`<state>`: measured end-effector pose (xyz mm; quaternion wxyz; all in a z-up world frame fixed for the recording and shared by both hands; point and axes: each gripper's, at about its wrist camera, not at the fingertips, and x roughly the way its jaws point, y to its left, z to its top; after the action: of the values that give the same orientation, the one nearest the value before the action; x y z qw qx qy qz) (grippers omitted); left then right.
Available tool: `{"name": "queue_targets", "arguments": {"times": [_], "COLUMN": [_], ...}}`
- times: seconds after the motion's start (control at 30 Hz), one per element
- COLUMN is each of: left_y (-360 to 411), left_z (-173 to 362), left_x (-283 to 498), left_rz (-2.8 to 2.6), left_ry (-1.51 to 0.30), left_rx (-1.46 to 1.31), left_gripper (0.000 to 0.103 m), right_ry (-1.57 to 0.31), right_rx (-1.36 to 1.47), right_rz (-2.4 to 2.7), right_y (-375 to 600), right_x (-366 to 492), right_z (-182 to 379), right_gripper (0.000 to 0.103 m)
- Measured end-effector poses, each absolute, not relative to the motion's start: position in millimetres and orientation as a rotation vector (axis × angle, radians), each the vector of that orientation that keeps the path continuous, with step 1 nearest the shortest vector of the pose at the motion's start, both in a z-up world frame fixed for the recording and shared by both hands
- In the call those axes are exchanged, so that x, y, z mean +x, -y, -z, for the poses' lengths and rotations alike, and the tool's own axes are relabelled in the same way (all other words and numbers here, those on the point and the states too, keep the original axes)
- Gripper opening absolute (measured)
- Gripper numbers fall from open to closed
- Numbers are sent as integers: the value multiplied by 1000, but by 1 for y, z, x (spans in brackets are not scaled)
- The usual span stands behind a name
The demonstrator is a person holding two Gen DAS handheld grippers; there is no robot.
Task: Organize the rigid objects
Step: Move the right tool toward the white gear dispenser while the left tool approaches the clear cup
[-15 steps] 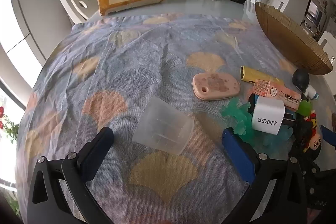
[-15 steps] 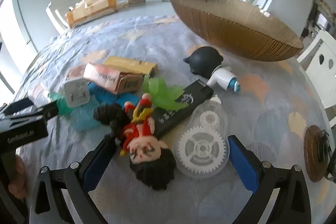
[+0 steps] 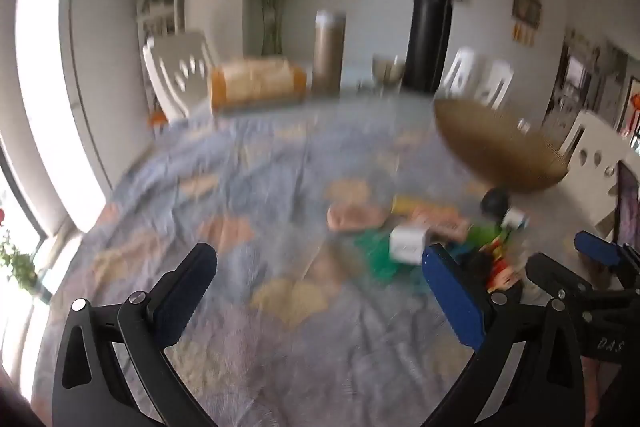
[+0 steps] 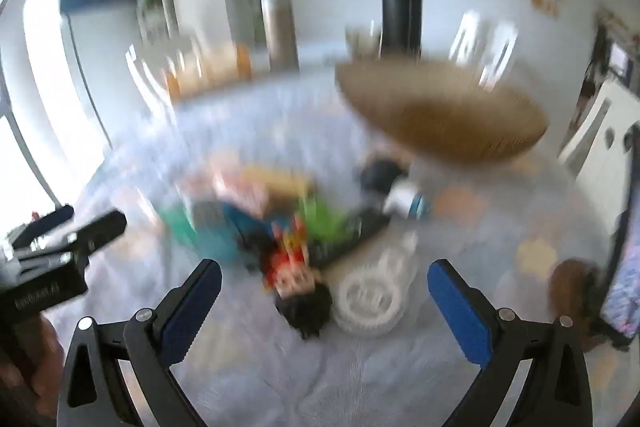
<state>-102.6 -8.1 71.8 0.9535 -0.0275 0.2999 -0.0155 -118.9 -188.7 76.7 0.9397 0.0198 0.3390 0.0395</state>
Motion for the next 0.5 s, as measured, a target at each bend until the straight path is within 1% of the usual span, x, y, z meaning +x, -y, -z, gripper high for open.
{"name": "queue_targets", "arguments": {"times": [0.1, 0.13, 0.2, 0.33, 0.5], "left_y": [6, 1, -7, -27, -24], "left_z": [-62, -53, -51, -43, -41], "left_x": [-108, -99, -88, -85, -90], "left_rz": [24, 3, 12, 30, 15], "left_ry": [-587, -650, -681, -684, -665], "left_rx": [-103, -129, -155, -255, -234], "left_gripper": [103, 102, 103, 102, 102], "right_ry": [-667, -690, -775, -767, -752], "right_rx": [28, 22, 23, 11, -24], "right_rz": [-65, -47, -33, -55, -59], "right_y": [184, 181, 174, 173, 176], "right_x": [-133, -128, -116, -112, -113], "right_z": [-79, -73, -69, -71, -61], "right_gripper": [103, 103, 103, 103, 103]}}
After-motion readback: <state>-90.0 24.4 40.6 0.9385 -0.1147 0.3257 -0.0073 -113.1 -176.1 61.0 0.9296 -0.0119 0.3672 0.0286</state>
